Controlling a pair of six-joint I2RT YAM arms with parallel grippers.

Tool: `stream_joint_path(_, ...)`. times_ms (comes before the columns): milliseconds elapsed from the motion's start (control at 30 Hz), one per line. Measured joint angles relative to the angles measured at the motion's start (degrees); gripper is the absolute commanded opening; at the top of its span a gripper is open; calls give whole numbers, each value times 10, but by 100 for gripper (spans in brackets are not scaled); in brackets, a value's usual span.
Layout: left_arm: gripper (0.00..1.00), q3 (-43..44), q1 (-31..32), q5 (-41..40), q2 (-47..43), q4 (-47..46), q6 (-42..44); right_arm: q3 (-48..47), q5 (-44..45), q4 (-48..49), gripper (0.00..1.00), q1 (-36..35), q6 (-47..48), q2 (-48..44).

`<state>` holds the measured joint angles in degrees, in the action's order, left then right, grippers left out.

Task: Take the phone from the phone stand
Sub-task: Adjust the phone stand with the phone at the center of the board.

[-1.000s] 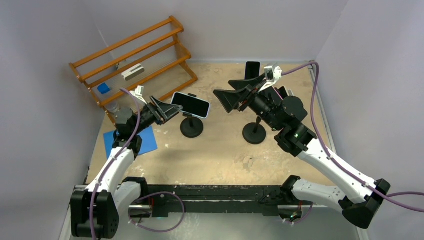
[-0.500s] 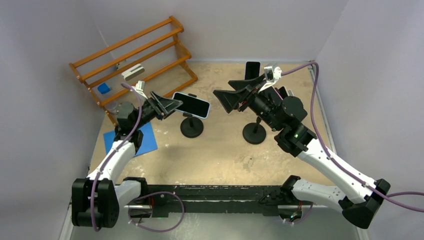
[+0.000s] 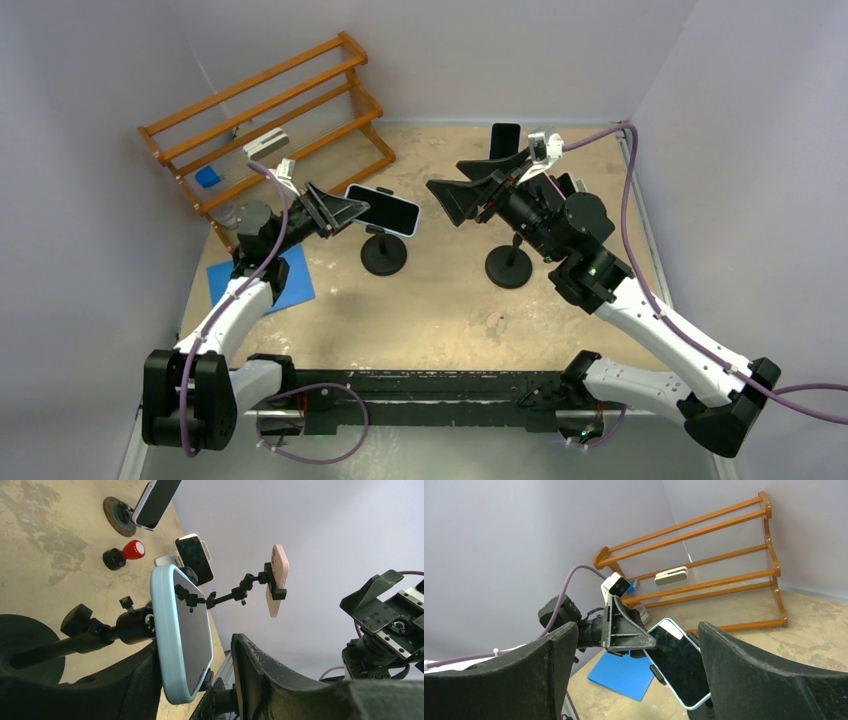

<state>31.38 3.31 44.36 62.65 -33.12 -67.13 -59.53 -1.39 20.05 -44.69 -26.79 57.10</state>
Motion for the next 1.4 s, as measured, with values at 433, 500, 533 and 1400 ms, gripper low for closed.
stream_joint_path(433,34,0,21,-2,4,1,1,0,3,0,91,0,0,3)
stream_joint_path(500,31,0,21,-3,4,3,1,0,3,0,91,0,0,4)
stream_joint_path(533,29,0,21,-3,4,4,1,0,3,0,91,0,0,4)
stream_joint_path(1400,0,24,21,14,4,70,-3,0,36,-46,93,0,31,-22)
